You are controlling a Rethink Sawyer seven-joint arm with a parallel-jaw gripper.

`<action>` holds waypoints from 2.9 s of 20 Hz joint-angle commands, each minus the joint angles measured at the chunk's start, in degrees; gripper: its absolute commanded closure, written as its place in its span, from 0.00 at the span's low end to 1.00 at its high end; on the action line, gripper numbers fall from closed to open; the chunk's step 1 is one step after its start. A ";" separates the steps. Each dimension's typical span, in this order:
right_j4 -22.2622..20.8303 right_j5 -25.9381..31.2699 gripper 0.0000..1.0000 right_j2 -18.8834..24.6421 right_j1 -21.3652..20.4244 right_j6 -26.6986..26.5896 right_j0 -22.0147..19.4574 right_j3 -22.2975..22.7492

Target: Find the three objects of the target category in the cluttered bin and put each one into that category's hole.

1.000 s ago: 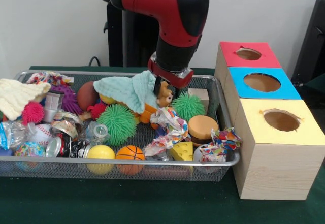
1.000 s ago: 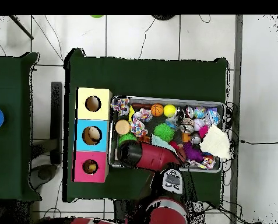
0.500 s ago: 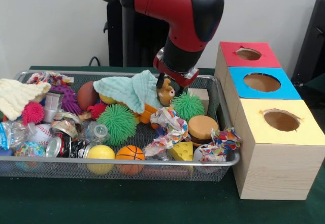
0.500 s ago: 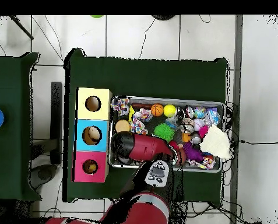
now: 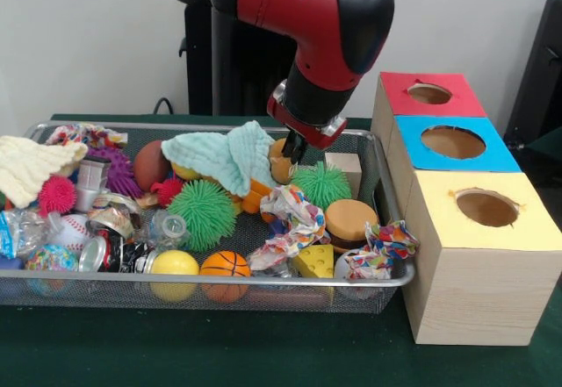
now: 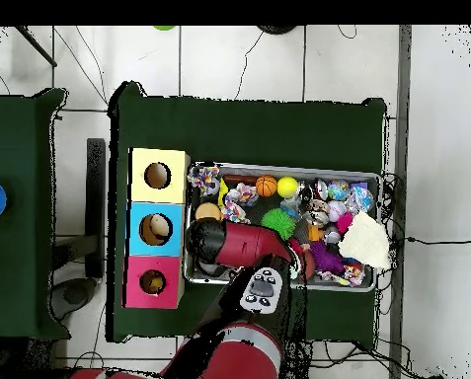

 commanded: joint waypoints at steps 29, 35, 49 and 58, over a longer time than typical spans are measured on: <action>2.34 3.89 0.00 -0.79 5.14 6.30 0.24 -4.51; 3.15 6.27 0.00 2.38 4.67 4.24 -2.73 -4.57; 7.97 -11.77 0.00 16.14 1.71 1.64 -13.40 2.16; 5.03 -15.56 0.00 19.91 0.67 2.97 -16.31 4.77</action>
